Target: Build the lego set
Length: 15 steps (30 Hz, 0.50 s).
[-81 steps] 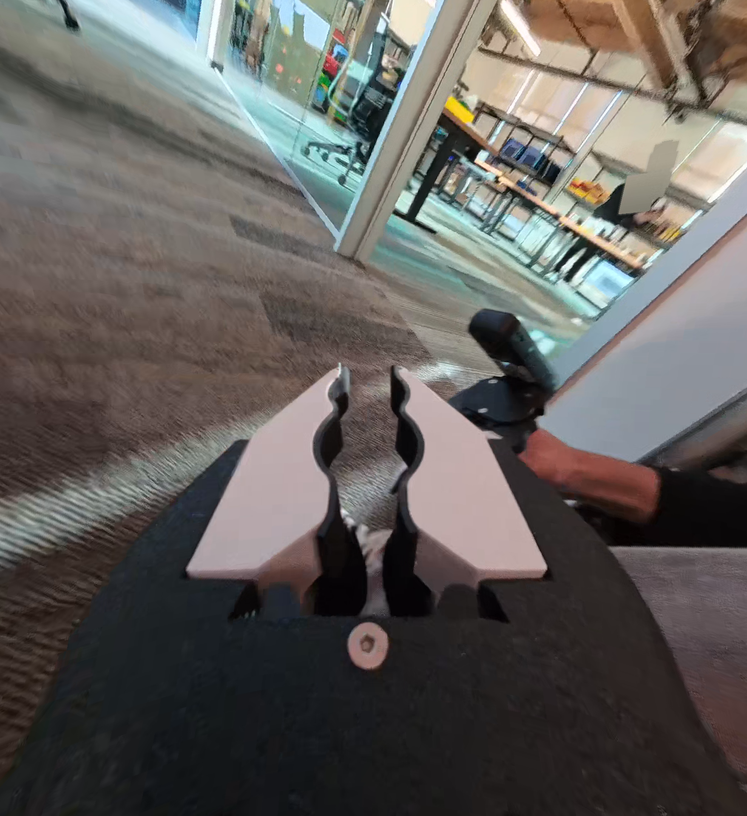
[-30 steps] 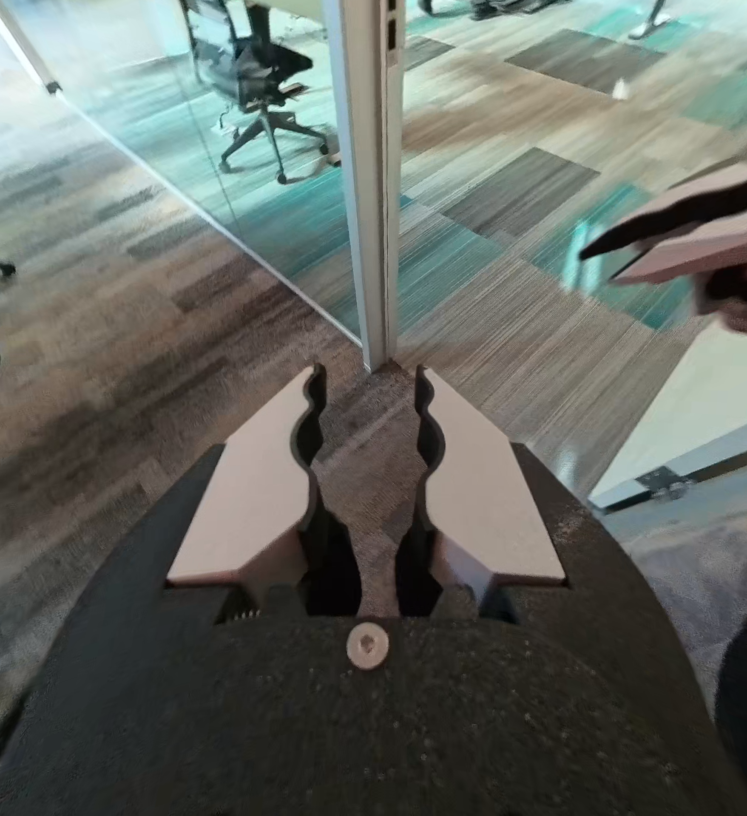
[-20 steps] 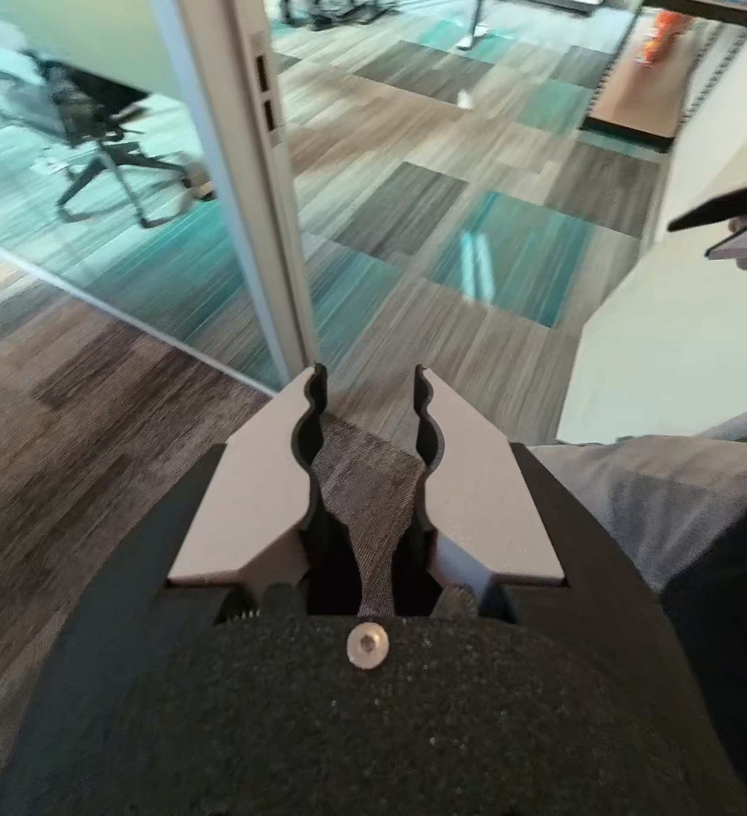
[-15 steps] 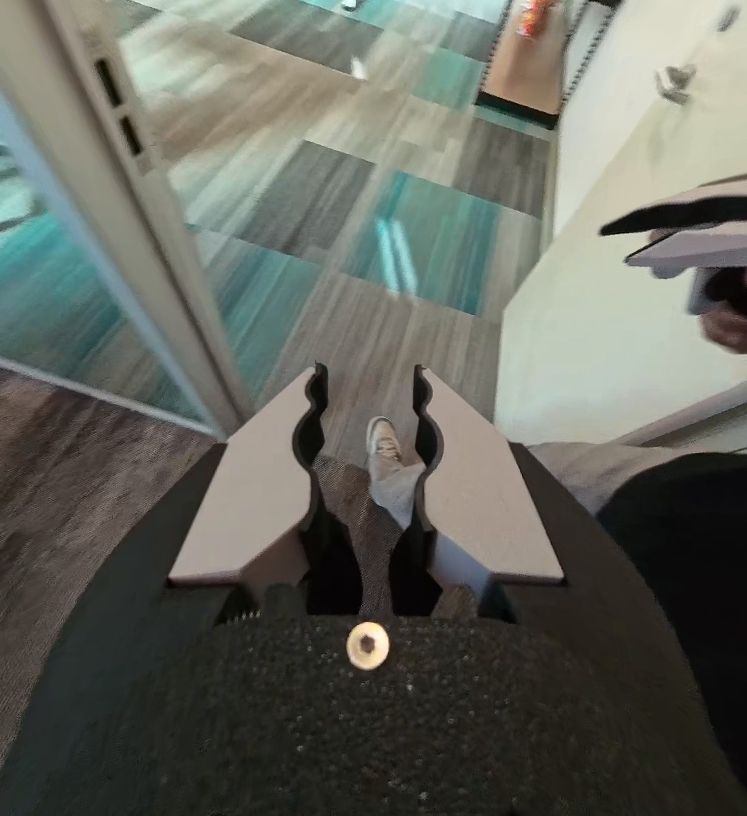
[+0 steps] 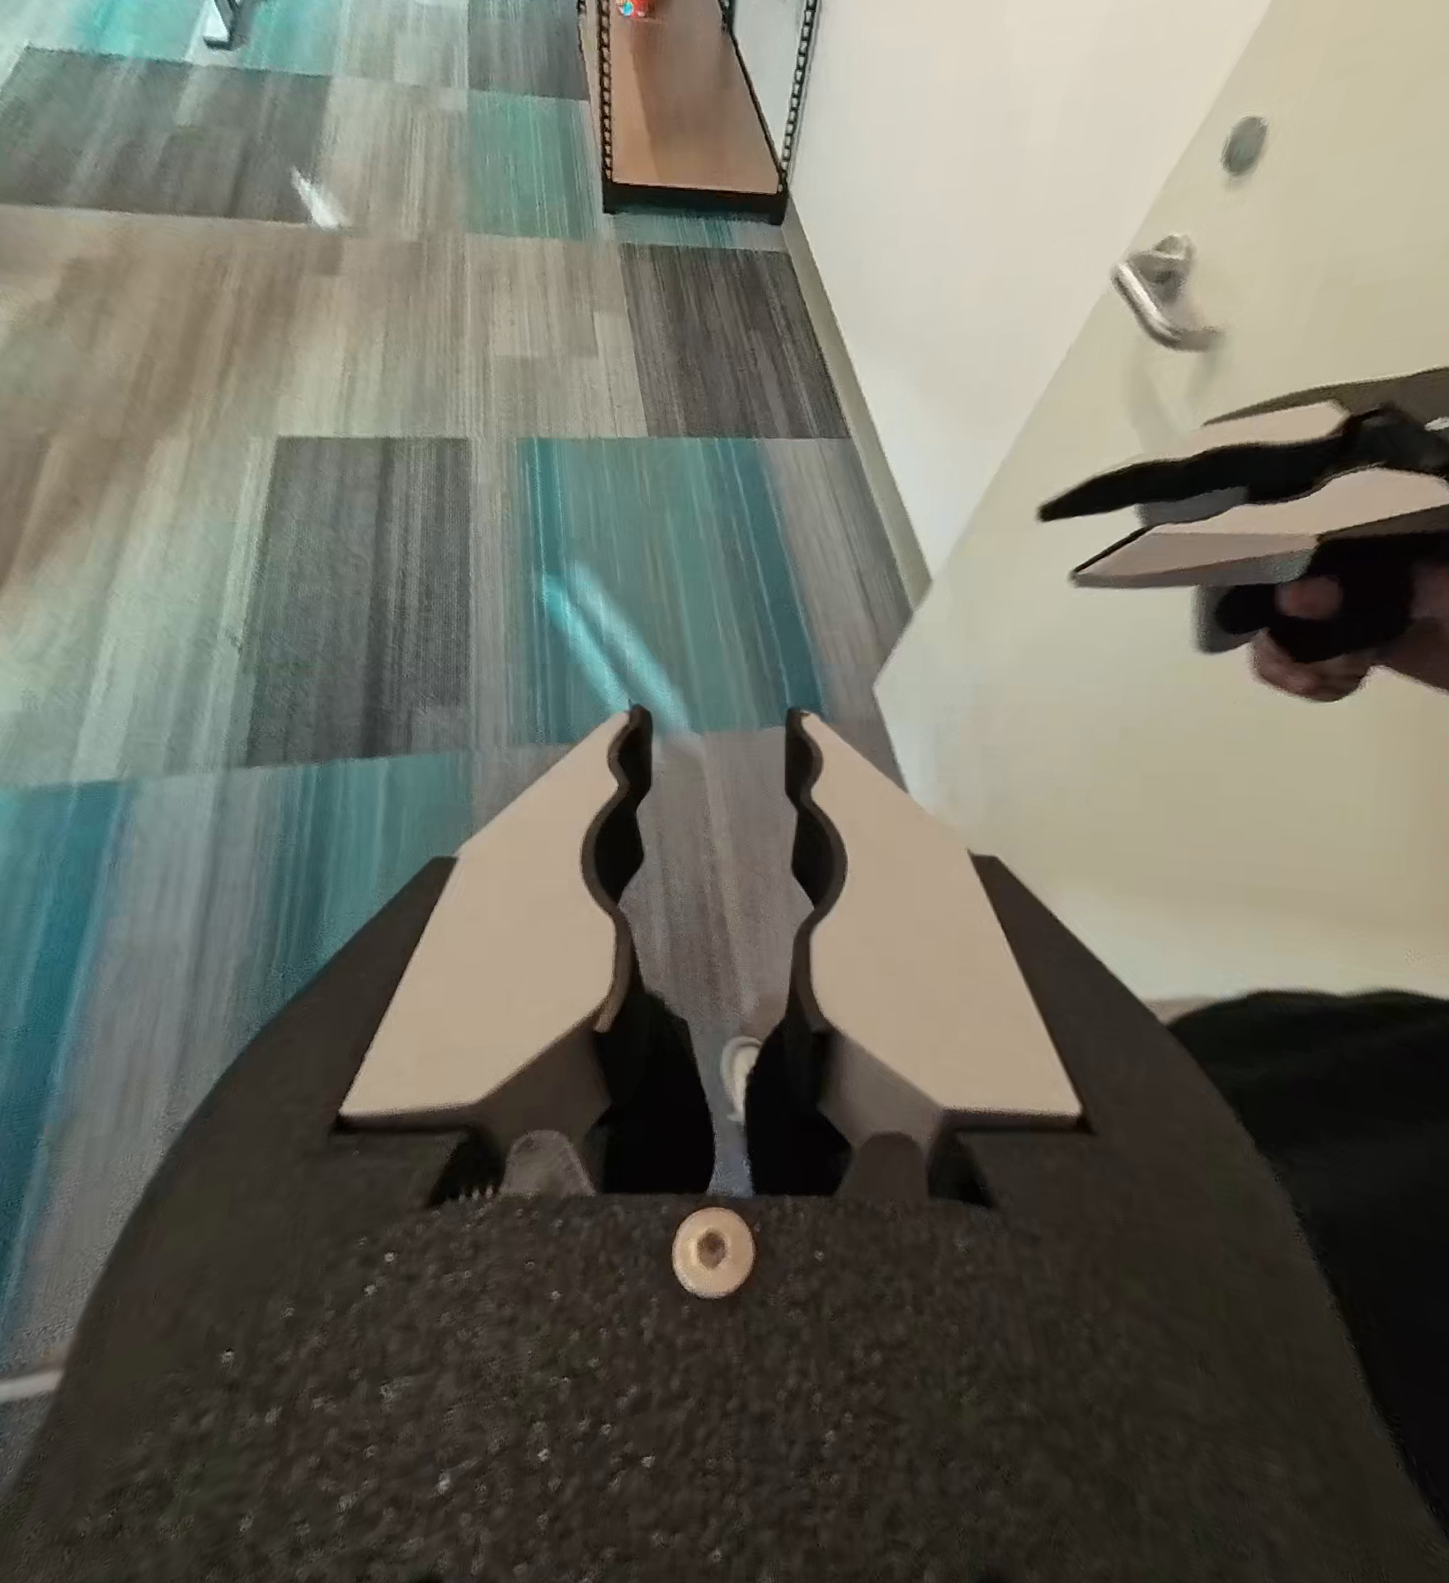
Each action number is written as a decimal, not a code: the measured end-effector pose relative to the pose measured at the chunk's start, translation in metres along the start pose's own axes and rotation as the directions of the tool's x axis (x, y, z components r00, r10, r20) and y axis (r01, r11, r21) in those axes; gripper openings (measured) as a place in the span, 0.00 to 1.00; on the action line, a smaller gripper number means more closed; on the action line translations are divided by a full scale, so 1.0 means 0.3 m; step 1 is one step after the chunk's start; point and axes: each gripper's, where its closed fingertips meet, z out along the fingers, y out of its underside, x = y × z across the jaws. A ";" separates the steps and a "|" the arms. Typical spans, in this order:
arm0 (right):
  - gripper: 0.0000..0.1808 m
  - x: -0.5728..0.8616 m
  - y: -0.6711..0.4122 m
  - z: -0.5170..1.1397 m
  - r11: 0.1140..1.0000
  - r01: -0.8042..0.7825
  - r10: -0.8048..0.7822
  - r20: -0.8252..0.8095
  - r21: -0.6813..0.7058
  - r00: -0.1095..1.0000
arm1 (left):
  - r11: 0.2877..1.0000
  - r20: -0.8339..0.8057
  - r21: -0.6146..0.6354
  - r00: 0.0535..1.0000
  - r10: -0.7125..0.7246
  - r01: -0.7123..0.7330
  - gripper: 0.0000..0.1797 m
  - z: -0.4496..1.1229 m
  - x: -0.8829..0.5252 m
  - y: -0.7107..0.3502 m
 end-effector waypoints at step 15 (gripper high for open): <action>0.23 1.146 -0.580 0.712 0.997 -0.055 0.063 -0.152 0.054 0.986 | 0.966 0.158 0.211 0.980 0.119 -0.152 0.21 1.015 -1.081 -0.824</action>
